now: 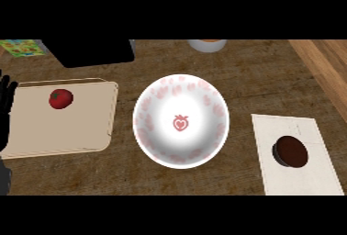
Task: Pick the sweet potato from the placemat and place it in the bowl
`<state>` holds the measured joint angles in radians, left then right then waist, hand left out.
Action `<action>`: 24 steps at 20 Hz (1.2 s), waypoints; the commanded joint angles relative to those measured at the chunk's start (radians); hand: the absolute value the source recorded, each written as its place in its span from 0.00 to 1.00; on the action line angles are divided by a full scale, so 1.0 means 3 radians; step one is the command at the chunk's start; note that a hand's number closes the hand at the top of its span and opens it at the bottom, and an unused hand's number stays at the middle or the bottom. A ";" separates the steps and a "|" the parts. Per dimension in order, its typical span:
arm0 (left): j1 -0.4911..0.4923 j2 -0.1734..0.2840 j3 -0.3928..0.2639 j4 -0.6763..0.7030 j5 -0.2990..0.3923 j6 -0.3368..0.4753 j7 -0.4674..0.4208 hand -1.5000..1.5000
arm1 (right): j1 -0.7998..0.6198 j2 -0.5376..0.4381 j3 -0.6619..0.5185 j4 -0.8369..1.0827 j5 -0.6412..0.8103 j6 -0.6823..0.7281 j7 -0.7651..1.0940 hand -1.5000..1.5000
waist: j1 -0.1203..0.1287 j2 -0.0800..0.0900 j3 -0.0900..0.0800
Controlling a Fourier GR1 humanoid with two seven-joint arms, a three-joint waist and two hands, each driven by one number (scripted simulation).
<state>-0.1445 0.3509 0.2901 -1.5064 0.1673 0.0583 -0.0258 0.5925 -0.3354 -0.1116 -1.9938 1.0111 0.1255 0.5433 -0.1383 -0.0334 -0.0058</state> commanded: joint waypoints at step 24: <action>-0.0186 -0.0038 -0.0181 -0.0074 0.0026 -0.0140 0.0067 0.50 | 0.0458 0.0594 0.1212 -0.2433 0.0088 -0.0586 0.0146 1.00 | 0.0411 0.0116 -0.0021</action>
<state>-0.1979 0.3447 0.2430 -1.5339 0.1697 0.0287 0.0012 0.7155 -0.1888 0.1703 -2.3990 1.0296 -0.1531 0.4741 -0.0336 -0.0033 -0.0106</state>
